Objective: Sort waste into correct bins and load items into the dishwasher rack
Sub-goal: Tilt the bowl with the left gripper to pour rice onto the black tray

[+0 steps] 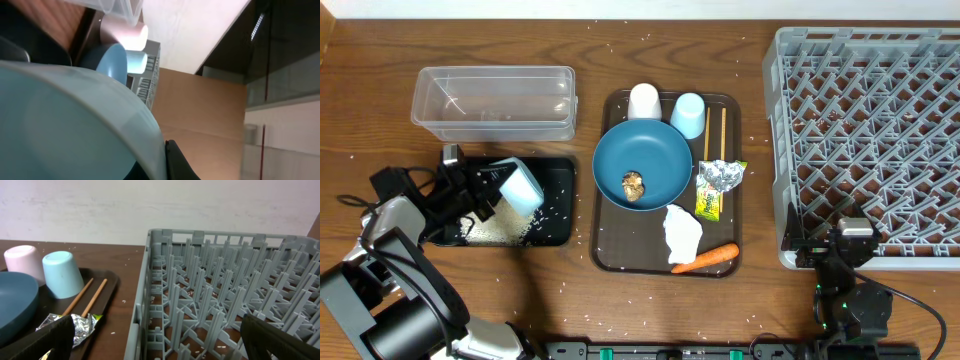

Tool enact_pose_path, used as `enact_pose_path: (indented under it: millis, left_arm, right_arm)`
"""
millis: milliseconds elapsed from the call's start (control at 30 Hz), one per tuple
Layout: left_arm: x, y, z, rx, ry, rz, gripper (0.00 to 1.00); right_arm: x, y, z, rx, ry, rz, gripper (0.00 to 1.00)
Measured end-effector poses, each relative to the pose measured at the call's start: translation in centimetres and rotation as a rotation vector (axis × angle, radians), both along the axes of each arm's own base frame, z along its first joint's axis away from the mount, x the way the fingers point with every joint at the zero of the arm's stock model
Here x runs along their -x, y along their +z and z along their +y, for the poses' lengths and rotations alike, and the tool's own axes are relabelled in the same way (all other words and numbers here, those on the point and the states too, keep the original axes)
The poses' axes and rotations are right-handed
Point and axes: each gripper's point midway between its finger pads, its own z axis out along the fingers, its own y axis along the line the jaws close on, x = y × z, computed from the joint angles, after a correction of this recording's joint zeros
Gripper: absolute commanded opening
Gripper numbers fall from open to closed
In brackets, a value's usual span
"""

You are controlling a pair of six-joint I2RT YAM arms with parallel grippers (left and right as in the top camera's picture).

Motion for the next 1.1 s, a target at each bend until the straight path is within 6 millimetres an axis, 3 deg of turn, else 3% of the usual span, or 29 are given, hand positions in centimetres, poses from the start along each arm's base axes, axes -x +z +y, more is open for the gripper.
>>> enact_pose_path:
  millis: [1100]
  left_arm:
    - [-0.2, 3.0, -1.3, -0.088, -0.028, -0.079, 0.06]
  right_arm:
    - [0.0, 0.0, 0.0, 0.000, 0.000, 0.000, 0.99]
